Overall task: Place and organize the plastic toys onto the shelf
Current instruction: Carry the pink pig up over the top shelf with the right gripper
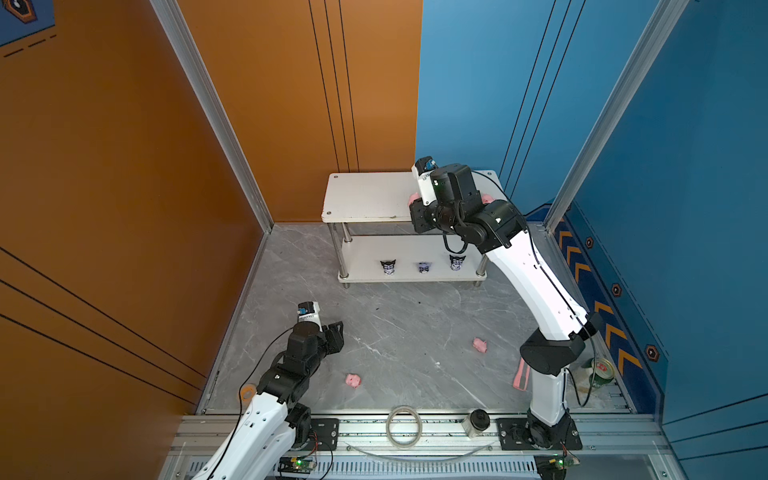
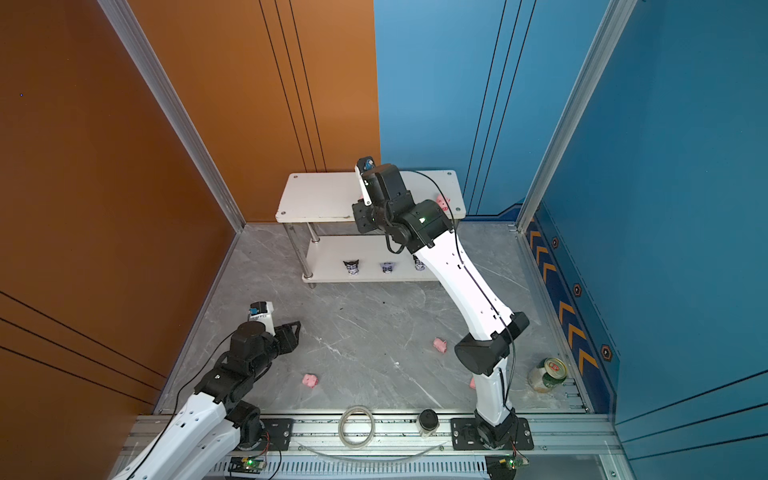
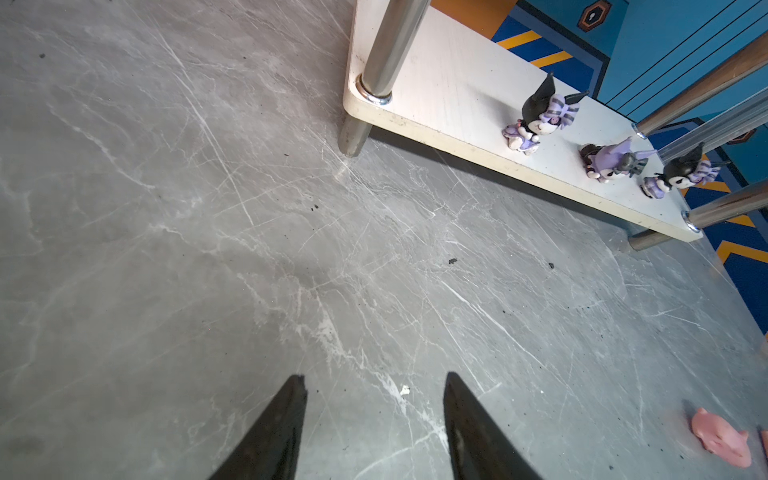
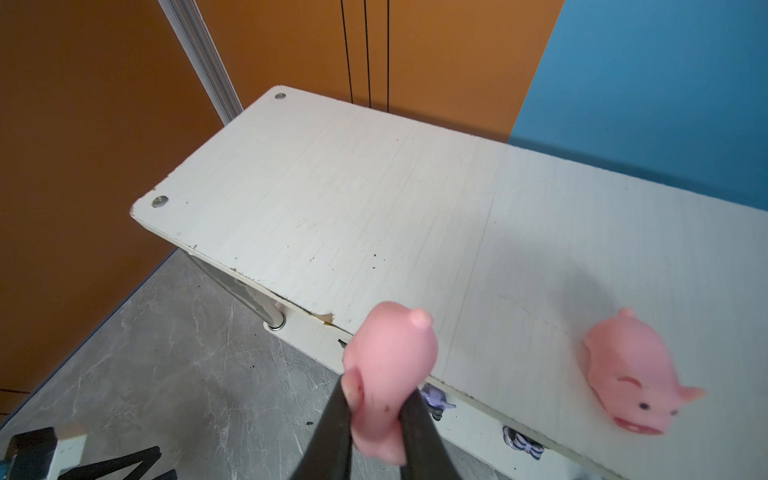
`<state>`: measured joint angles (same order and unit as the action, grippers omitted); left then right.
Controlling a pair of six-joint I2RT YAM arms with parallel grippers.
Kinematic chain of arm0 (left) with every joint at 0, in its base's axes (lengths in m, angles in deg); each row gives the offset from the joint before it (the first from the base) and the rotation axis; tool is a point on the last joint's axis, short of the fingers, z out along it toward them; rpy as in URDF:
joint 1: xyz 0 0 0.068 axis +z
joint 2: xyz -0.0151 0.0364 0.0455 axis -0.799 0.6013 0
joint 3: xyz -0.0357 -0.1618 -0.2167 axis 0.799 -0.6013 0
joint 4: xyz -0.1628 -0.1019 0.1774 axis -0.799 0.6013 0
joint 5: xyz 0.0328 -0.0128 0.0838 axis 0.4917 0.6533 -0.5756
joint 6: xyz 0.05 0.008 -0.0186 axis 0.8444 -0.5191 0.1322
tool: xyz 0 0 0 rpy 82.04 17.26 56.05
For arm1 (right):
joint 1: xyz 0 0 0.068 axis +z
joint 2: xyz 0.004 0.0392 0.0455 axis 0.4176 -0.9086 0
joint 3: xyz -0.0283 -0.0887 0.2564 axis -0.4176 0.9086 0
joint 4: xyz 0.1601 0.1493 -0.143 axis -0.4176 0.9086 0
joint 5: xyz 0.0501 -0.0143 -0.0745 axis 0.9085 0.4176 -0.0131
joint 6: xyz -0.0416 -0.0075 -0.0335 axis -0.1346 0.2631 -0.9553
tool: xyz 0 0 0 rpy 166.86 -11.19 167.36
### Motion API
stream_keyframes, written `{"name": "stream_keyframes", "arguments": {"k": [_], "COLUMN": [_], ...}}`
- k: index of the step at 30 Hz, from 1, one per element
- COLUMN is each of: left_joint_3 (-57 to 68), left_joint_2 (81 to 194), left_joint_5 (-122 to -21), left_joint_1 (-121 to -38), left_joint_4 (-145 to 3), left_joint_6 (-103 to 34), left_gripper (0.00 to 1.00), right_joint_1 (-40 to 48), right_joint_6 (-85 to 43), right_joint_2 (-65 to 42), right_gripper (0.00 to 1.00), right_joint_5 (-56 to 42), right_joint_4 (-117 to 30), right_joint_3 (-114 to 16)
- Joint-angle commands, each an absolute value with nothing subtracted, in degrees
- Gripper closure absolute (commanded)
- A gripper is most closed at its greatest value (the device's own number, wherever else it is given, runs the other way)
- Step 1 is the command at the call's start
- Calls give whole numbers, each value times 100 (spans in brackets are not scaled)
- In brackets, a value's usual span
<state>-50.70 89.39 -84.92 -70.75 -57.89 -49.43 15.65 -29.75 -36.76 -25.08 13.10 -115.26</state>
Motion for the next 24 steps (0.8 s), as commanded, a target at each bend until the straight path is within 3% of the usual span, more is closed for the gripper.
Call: {"name": "stream_keyframes", "arguments": {"k": [1, 15, 24], "left_joint_3": [-5190, -5171, -5137], "left_joint_2": [8973, 9124, 9222], "left_joint_5": [-8381, -8378, -8368], "left_joint_1": [-7026, -7026, -7025], "left_joint_4": [-5773, -5873, -5922], "left_joint_6": [-5011, -5042, -5034], "left_gripper": [45, 45, 46], "right_joint_1": [1334, 951, 911], "right_joint_6": [-3001, -2862, -2874], "right_joint_2": [-3849, -4104, -4196], "right_gripper": [80, 80, 73], "right_joint_5": [-2207, -1878, -1719], "right_joint_4": [1464, 1332, 1275], "right_joint_3": [-11708, -11748, -11779]}}
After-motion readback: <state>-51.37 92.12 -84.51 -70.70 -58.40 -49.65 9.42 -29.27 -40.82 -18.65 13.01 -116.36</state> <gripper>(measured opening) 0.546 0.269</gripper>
